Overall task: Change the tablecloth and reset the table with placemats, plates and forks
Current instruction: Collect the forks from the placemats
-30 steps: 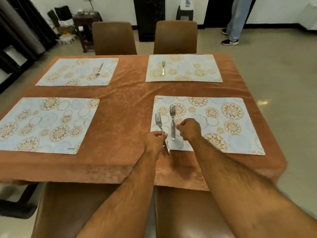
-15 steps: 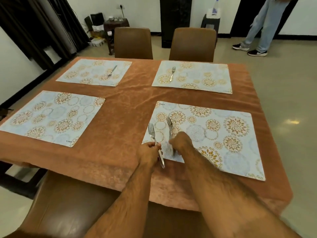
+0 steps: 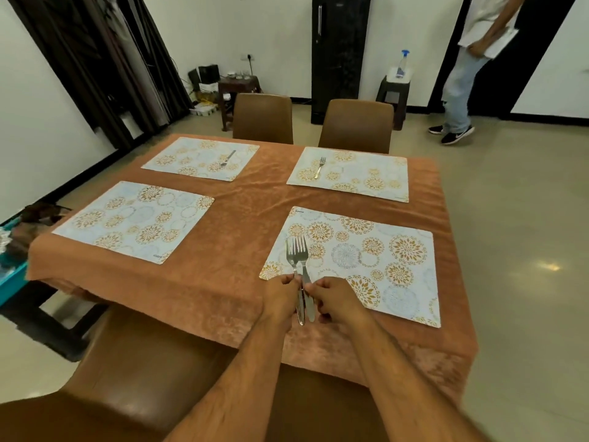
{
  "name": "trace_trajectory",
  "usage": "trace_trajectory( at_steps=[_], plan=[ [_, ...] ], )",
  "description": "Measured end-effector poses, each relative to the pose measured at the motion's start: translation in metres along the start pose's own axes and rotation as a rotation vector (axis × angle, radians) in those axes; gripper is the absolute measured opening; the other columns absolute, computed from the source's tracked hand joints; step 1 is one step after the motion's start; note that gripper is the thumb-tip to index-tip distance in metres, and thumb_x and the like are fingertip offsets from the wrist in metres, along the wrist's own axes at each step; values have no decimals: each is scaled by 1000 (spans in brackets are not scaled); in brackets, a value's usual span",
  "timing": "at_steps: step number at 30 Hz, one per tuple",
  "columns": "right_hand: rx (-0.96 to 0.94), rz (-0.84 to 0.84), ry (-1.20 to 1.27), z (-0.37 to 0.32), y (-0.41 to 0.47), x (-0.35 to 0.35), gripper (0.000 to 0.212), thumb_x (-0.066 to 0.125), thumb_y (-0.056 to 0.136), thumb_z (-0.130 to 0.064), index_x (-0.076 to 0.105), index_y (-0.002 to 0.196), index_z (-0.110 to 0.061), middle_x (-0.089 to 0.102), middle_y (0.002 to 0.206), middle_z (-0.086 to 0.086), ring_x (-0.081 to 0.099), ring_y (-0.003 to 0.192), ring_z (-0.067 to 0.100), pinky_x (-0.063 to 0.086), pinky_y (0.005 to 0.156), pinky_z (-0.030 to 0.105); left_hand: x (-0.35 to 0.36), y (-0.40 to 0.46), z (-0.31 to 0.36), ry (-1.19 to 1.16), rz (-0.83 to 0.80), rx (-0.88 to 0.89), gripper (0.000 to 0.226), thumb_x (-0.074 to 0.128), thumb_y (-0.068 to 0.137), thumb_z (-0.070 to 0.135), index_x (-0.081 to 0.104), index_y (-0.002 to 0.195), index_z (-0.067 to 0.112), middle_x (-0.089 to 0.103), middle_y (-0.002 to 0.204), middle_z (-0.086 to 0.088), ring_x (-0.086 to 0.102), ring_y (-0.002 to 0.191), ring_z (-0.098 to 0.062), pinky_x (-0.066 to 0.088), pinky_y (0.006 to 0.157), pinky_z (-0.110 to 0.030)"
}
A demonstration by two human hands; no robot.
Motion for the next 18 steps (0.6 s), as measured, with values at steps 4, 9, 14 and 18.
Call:
trace_trajectory(
  at_steps=[4, 9, 14, 18],
  plan=[
    [-18, 16, -42, -9, -42, -10, 28, 64, 95, -20, 56, 70, -10, 50, 50, 3, 44, 37, 10, 39, 43, 23, 11, -52, 4, -87, -43, -43, 26, 47, 101, 7, 65, 82, 4, 66, 72, -14, 62, 60, -24, 52, 56, -33],
    [-42, 39, -79, -15, -74, -40, 32, 63, 95, -16, 56, 64, -12, 53, 42, -7, 51, 35, 5, 46, 45, 24, 48, -94, 7, -254, -85, -132, 29, 36, 103, 4, 60, 86, 1, 67, 92, -21, 63, 73, -32, 54, 74, -48],
    [-88, 53, -97, -20, -99, -101, 33, 68, 92, -16, 60, 60, -12, 55, 45, -4, 50, 34, 7, 45, 44, 24, 110, -120, -1, -358, -73, -125, 29, 36, 104, 7, 62, 94, 1, 68, 91, -17, 65, 77, -30, 55, 68, -40],
    [-92, 26, -108, -17, -107, -174, 36, 67, 92, -15, 61, 57, -11, 55, 48, 4, 49, 38, 16, 50, 51, 29, 183, -137, -13, -426, -28, -135, 26, 39, 103, 12, 63, 106, 2, 69, 99, -16, 64, 78, -28, 50, 58, -32]
  ],
)
Point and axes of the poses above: each hand's wrist, its own y-axis towards the middle knuckle, its own x-axis out of the palm, z = x × y, the point moved 7 cm from there along y, towards the middle knuckle
